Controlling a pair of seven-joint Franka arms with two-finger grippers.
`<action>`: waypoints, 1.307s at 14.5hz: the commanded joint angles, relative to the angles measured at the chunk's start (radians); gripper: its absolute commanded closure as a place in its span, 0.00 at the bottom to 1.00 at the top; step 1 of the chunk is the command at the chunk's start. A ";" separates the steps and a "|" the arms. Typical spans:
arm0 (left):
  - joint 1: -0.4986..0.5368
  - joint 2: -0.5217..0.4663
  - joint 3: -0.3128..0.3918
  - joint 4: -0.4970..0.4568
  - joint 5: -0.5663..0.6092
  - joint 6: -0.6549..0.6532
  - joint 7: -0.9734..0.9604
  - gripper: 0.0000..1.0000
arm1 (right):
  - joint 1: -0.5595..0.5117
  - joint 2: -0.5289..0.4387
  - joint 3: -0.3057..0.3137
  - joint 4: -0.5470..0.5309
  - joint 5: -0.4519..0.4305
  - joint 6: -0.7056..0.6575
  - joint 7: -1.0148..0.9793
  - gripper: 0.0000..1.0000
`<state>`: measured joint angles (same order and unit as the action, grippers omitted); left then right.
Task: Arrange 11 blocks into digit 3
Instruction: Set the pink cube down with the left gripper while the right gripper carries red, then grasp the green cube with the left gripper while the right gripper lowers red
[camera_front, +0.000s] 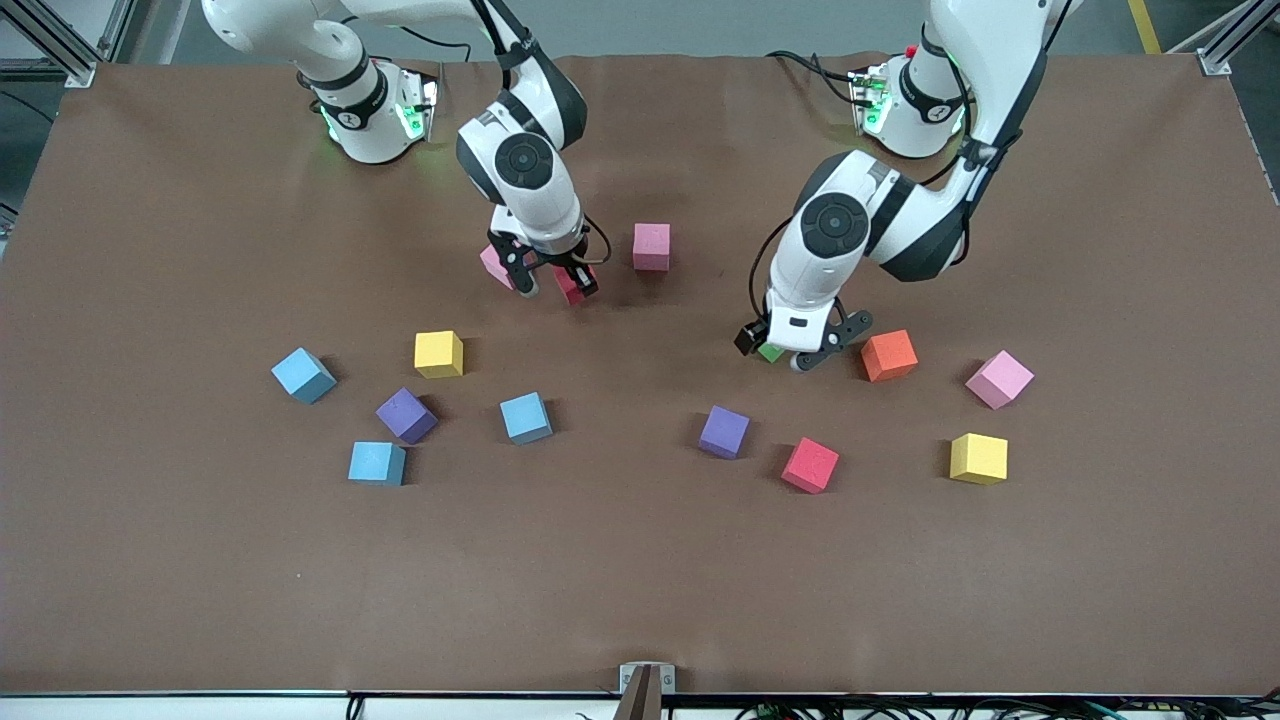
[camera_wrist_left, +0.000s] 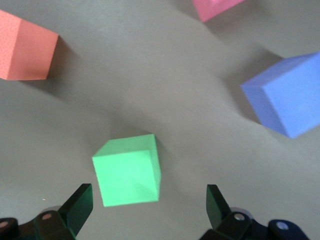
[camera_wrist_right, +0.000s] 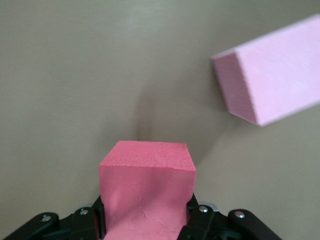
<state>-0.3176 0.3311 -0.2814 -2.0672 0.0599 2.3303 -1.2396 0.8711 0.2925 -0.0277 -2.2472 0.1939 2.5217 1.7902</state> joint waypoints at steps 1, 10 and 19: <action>0.009 0.011 -0.005 -0.014 0.020 -0.003 -0.037 0.00 | 0.042 -0.044 -0.006 -0.055 0.016 0.014 0.202 0.73; 0.032 0.101 -0.005 -0.019 0.020 0.052 -0.089 0.01 | 0.106 0.007 -0.006 -0.042 0.007 0.097 0.495 0.72; 0.023 0.128 -0.007 -0.018 0.020 0.090 -0.185 0.57 | 0.154 0.079 -0.006 0.012 0.007 0.108 0.566 0.72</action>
<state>-0.2913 0.4661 -0.2827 -2.0817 0.0599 2.4116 -1.3586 1.0068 0.3510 -0.0269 -2.2521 0.1946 2.6216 2.3201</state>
